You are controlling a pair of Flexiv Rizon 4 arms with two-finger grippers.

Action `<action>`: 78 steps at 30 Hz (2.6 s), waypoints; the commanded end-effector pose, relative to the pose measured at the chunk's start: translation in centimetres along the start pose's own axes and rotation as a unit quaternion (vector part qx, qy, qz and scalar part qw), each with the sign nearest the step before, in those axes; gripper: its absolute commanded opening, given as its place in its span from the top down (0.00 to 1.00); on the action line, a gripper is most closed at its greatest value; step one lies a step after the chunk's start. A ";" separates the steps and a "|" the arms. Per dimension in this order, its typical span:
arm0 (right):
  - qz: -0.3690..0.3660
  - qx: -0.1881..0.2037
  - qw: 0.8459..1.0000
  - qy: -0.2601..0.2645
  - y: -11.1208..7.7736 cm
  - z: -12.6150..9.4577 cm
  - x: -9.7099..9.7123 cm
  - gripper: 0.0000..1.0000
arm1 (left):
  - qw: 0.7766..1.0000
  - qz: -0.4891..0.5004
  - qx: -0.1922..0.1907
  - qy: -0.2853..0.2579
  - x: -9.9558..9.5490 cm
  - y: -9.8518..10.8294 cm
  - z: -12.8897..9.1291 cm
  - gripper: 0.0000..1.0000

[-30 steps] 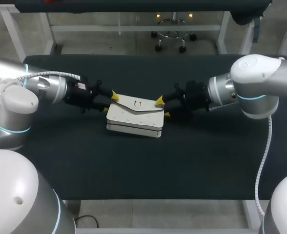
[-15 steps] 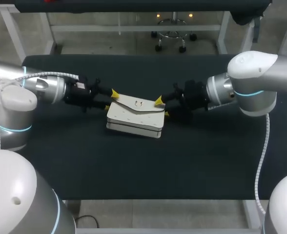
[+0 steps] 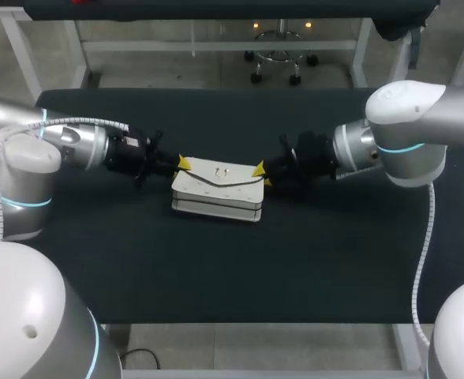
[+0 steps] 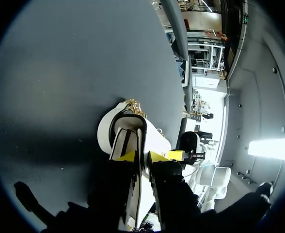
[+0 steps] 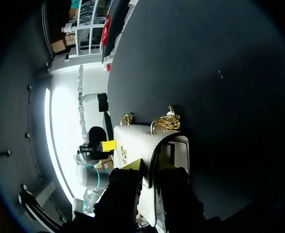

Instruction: Pick up the bag, open it, inspect its contents, close it, and place it on the opposite side

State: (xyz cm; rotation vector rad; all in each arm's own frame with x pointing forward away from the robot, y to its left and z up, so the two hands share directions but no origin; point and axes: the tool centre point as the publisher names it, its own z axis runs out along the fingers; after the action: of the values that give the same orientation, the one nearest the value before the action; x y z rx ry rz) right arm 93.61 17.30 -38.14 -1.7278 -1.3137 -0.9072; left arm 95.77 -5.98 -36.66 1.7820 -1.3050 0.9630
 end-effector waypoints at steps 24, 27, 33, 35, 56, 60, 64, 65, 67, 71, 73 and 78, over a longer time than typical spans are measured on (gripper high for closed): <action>-0.005 -0.003 1.000 0.011 -0.1 0.0 0.8 1.00 | 0.999 0.031 -0.001 0.025 1.0 0.3 0.9 1.00; -0.008 -0.005 1.000 0.012 -0.1 0.0 1.0 1.00 | 0.999 0.044 0.000 0.022 1.9 0.6 0.7 1.00; -0.010 -0.007 1.000 0.011 -0.3 -0.1 0.8 0.60 | 0.999 0.050 -0.007 0.017 2.0 1.0 0.7 0.47; -0.008 -0.007 1.000 0.011 -0.2 -0.2 0.7 0.00 | 0.999 0.047 -0.007 0.019 1.9 0.9 0.6 0.00; -0.010 -0.004 1.000 0.005 -0.6 0.2 0.8 1.00 | 0.999 0.028 -0.005 0.028 0.9 0.7 1.0 1.00; -0.015 -0.005 1.000 0.002 -0.7 -0.1 1.0 1.00 | 0.999 0.043 -0.002 0.022 1.6 1.2 0.6 1.00; -0.018 -0.007 1.000 0.001 -0.8 -0.3 1.1 1.00 | 0.999 0.050 0.000 0.019 1.9 1.5 0.3 0.00; -0.018 -0.008 1.000 -0.001 -0.8 -0.4 1.1 0.82 | 0.998 0.052 0.003 0.018 2.0 1.5 0.2 0.00; -0.018 -0.011 1.000 -0.005 -0.9 -0.6 1.0 0.34 | 0.998 0.055 0.005 0.018 2.2 1.7 -0.1 0.00; -0.016 -0.016 1.000 -0.008 -1.0 -1.1 0.9 0.00 | 0.998 0.063 0.013 0.014 2.6 1.9 -0.7 0.00; -0.017 -0.020 1.000 -0.015 -1.1 -1.5 0.8 0.00 | 0.997 0.068 0.019 0.011 2.8 2.1 -1.1 0.00; -0.015 -0.028 0.999 -0.021 -1.3 -2.6 0.3 0.00 | 0.997 0.075 0.030 0.002 3.0 2.6 -2.1 0.00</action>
State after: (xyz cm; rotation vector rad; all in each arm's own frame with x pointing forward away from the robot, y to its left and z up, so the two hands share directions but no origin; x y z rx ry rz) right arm 92.96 15.93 -37.10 -1.7677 -1.3562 -0.9330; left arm 94.60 -6.43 -33.46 1.7229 -1.4412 1.0820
